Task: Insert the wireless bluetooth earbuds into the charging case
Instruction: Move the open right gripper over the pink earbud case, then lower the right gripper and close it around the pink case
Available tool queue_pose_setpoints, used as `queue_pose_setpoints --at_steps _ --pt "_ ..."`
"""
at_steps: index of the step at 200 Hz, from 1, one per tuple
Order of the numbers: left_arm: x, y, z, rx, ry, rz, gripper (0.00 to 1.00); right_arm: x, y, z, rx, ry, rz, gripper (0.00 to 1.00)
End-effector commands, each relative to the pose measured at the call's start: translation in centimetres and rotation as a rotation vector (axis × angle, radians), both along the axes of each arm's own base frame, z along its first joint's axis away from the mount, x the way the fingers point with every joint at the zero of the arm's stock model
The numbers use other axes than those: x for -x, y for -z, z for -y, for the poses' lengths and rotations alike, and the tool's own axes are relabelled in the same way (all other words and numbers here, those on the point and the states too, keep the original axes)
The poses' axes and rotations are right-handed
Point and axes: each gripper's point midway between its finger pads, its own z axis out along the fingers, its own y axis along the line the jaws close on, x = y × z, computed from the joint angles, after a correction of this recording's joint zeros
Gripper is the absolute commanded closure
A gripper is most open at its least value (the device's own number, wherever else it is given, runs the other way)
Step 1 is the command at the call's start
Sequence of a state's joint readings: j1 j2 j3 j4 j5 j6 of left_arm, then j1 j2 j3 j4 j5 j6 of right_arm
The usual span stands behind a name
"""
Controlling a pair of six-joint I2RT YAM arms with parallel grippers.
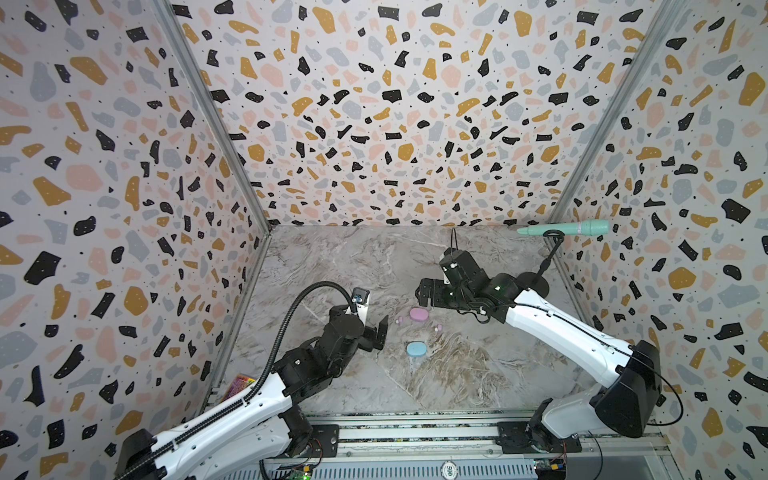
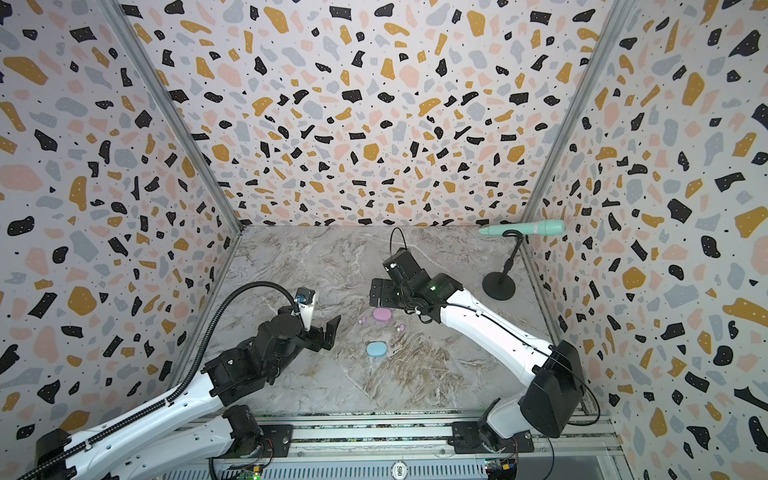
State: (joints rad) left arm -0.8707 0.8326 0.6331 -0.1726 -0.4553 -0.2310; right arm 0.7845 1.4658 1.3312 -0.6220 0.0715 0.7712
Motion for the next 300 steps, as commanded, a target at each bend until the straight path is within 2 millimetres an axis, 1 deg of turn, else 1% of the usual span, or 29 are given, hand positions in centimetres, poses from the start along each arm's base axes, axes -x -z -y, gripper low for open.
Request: queue_pose_setpoints --at_steps 1,20,36,51,62,96,106,127,143,158,189,240,279,300 --pt "-1.0 -1.4 0.3 -0.018 0.003 0.118 0.0 0.0 1.1 1.2 0.057 0.054 -0.044 0.01" --pt "-1.1 -0.9 0.4 -0.04 0.017 0.141 0.0 -0.6 1.6 0.9 0.057 0.064 -0.044 0.01" --pt "-1.0 0.2 0.4 -0.069 0.032 0.145 0.0 -1.0 2.2 0.3 0.052 0.052 -0.049 0.01" --pt "-0.9 1.1 0.3 -0.07 0.034 0.144 0.0 -1.5 3.2 -0.4 0.053 0.034 -0.07 0.01" --pt "-0.6 1.3 0.5 -0.064 0.056 0.141 0.0 -1.9 4.2 -0.8 0.062 0.023 -0.1 0.01" --pt "-0.4 1.0 0.5 -0.025 0.057 0.144 0.0 -2.9 6.2 -1.2 0.087 0.061 -0.136 0.0" --pt "-0.3 1.0 0.5 -0.019 0.062 0.142 0.0 -3.1 6.7 -1.4 0.091 0.071 -0.147 0.01" --pt "-0.1 0.8 0.7 -0.007 0.074 0.141 0.0 -3.8 8.2 -1.5 0.141 0.099 -0.181 0.01" --pt "-0.1 0.8 0.8 -0.005 0.079 0.138 0.0 -3.9 9.6 -1.4 0.186 0.125 -0.229 0.01" --pt "0.0 0.8 0.9 -0.003 0.084 0.134 0.0 -3.9 10.6 -1.7 0.207 0.133 -0.264 0.01" --pt "0.1 0.7 1.0 0.006 0.09 0.132 0.0 -4.1 11.4 -2.4 0.234 0.156 -0.268 0.01" --pt "0.6 0.5 1.6 -0.009 0.143 0.149 0.0 -4.2 13.6 -3.0 0.26 0.168 -0.311 0.03" --pt "0.8 0.9 2.0 -0.018 0.171 0.134 0.0 -4.5 14.5 -3.4 0.269 0.157 -0.313 0.12" --pt "0.8 1.3 2.4 -0.029 0.181 0.117 0.0 -4.4 15.1 -3.3 0.283 0.158 -0.321 0.14"
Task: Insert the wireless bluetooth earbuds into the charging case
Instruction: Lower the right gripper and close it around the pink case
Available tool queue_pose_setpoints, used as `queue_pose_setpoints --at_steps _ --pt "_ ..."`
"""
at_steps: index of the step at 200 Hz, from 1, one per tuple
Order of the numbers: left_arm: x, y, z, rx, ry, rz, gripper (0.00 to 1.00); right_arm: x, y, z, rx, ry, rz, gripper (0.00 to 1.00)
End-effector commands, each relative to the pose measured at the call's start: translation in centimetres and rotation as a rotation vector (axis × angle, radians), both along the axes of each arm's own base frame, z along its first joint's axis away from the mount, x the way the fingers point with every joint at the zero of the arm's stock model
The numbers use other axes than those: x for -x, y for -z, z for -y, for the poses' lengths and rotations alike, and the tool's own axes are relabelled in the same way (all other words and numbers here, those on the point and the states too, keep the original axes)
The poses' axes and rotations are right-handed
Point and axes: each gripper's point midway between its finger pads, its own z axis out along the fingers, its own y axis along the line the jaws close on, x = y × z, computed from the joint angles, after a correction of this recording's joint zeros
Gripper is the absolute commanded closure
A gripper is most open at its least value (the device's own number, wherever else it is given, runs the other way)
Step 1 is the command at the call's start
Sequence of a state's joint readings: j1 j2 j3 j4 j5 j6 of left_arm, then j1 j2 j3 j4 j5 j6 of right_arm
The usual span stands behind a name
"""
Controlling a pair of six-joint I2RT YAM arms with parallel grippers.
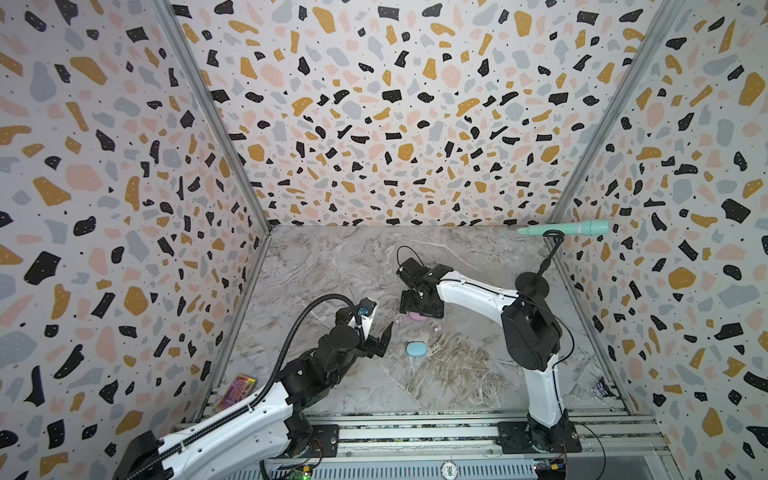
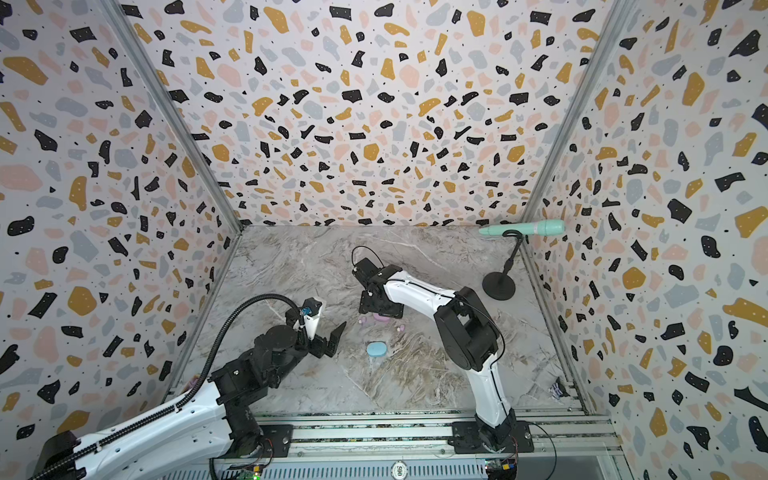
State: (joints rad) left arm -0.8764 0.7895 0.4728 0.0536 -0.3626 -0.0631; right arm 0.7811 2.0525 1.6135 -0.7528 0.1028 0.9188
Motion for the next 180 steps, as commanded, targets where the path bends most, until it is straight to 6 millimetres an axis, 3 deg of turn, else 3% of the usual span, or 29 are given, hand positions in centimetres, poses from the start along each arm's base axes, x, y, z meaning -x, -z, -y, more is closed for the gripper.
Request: queue_pose_setpoints --at_steps 1,65,180 --pt "0.0 -0.4 0.7 0.005 0.029 0.008 0.0 -0.2 -0.3 0.0 0.016 0.005 0.007 0.14" --pt "0.1 -0.1 1.0 -0.002 0.042 -0.003 0.0 -0.4 0.6 -0.1 0.032 -0.005 0.003 0.25" --pt "0.1 0.4 1.4 -0.012 0.055 -0.024 0.0 -0.5 1.0 0.0 0.048 -0.014 0.007 0.32"
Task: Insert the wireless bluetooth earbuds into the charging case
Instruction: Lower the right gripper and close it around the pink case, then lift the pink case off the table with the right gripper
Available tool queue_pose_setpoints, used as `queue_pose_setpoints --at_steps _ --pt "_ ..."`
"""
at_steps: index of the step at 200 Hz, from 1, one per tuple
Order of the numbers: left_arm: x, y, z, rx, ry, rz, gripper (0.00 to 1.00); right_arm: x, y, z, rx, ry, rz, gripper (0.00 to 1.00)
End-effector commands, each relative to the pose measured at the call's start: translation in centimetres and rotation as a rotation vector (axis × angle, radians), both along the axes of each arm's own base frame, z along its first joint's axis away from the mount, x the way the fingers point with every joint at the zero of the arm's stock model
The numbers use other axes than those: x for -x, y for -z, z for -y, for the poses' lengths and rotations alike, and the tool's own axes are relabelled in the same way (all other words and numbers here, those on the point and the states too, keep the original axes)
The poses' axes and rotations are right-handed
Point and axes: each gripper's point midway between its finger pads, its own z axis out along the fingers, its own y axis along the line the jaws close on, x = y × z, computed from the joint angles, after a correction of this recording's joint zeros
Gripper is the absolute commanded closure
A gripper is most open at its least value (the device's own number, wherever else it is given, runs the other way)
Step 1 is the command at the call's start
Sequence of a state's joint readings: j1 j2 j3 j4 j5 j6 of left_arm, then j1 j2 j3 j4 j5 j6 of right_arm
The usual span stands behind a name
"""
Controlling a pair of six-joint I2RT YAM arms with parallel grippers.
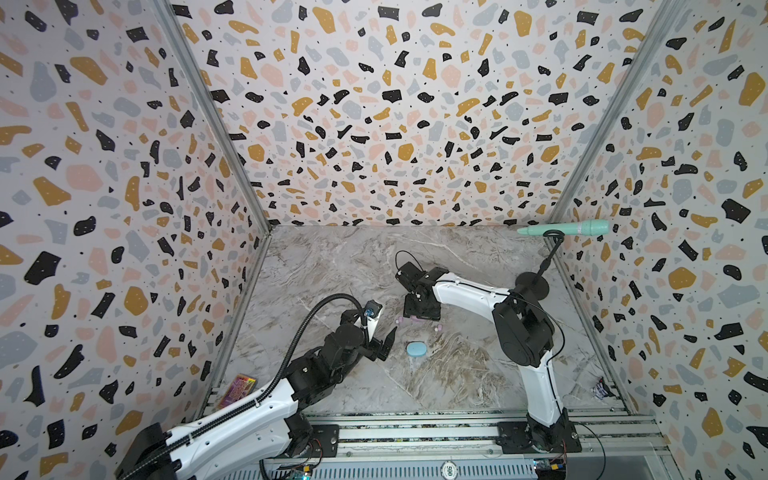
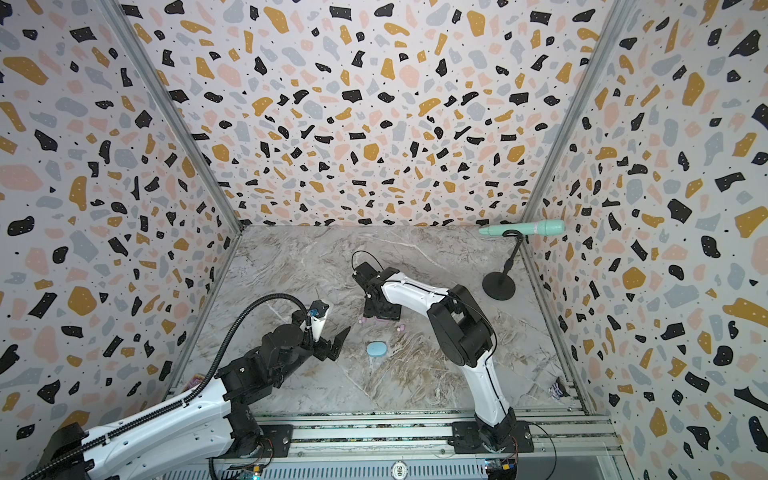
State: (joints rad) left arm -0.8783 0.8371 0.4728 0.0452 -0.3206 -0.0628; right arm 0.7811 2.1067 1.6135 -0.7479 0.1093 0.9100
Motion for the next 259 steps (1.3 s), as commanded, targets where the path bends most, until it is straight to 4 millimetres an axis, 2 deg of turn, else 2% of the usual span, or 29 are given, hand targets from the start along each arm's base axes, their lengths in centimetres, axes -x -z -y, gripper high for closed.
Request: queue_pose_setpoints --at_steps 1,105,207,243,259 --pt "-0.1 -1.2 0.5 0.02 0.014 0.022 0.0 -0.6 -1.3 -0.2 0.006 -0.008 0.036 0.32" --pt "-0.1 -1.1 0.6 0.017 0.014 0.016 0.0 -0.5 -0.8 0.0 0.008 -0.005 0.029 0.32" --pt "-0.2 -1.1 0.6 0.021 0.011 0.01 0.0 -0.2 -0.3 0.2 0.004 -0.005 0.025 0.4" --pt "-0.2 -1.2 0.6 0.024 0.01 0.011 0.0 -0.2 -0.7 0.4 -0.008 -0.006 0.042 0.52" --pt "-0.1 -1.3 0.6 0.029 0.01 0.017 0.0 -0.2 -1.2 0.4 -0.023 -0.008 0.059 0.62"
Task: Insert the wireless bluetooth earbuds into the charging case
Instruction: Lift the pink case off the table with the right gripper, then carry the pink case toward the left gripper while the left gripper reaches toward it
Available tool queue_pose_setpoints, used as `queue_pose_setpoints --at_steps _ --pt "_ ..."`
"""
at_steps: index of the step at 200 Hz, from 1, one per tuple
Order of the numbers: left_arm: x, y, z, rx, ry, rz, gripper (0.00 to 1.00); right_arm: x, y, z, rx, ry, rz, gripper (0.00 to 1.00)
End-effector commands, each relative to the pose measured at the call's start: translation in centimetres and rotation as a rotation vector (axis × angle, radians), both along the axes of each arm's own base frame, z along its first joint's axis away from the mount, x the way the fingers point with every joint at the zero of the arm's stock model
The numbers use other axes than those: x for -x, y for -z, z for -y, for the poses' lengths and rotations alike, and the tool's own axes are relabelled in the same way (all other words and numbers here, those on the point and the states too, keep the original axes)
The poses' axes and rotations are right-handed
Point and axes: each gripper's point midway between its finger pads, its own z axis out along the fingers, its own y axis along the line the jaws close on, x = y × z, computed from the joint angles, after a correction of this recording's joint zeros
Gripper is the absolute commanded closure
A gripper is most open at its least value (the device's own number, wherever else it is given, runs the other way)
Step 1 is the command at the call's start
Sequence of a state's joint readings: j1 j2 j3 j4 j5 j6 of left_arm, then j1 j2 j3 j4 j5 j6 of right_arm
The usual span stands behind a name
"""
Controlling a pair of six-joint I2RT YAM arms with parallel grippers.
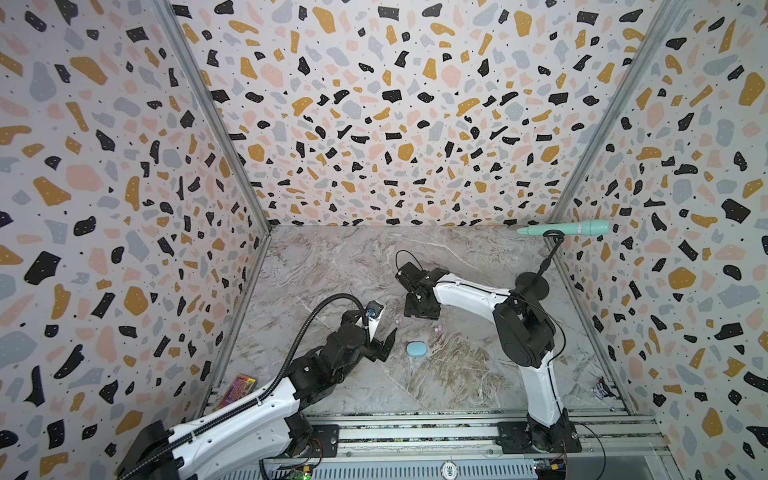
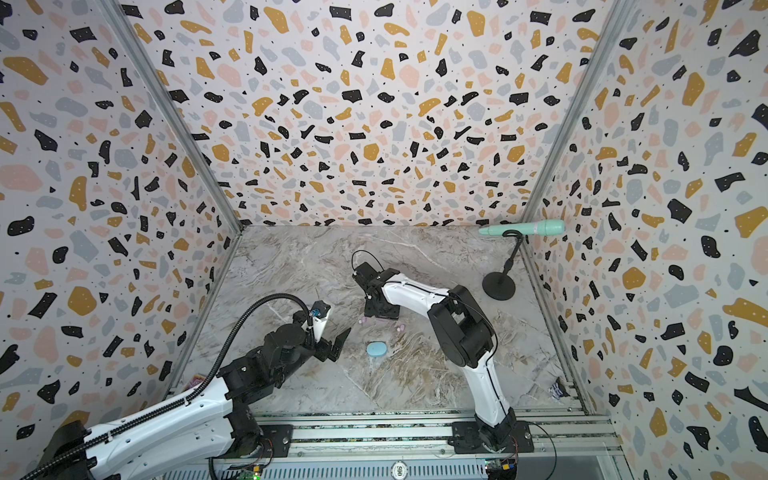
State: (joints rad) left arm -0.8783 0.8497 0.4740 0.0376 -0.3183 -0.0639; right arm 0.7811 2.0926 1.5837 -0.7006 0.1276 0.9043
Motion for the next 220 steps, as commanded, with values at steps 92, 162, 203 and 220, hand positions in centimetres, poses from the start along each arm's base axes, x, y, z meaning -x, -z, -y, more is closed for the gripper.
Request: queue_pose_setpoints --at_steps 92,162,203,220 --pt "1.7 -2.9 1.5 0.112 0.143 0.106 0.0 0.7 -7.4 0.0 -0.245 -0.082 0.188 1.0" --pt "2.7 -4.2 3.0 -0.025 0.307 0.217 0.0 2.6 -13.4 0.3 -0.374 -0.3 0.34 1.0" --pt "3.8 -2.8 3.4 -0.242 0.458 0.294 0.0 5.5 -17.1 0.1 -0.5 -0.473 0.46 1.0" --pt "3.6 -2.8 3.5 -0.265 0.466 0.332 0.0 7.0 -18.2 0.0 -0.553 -0.543 0.485 1.0"
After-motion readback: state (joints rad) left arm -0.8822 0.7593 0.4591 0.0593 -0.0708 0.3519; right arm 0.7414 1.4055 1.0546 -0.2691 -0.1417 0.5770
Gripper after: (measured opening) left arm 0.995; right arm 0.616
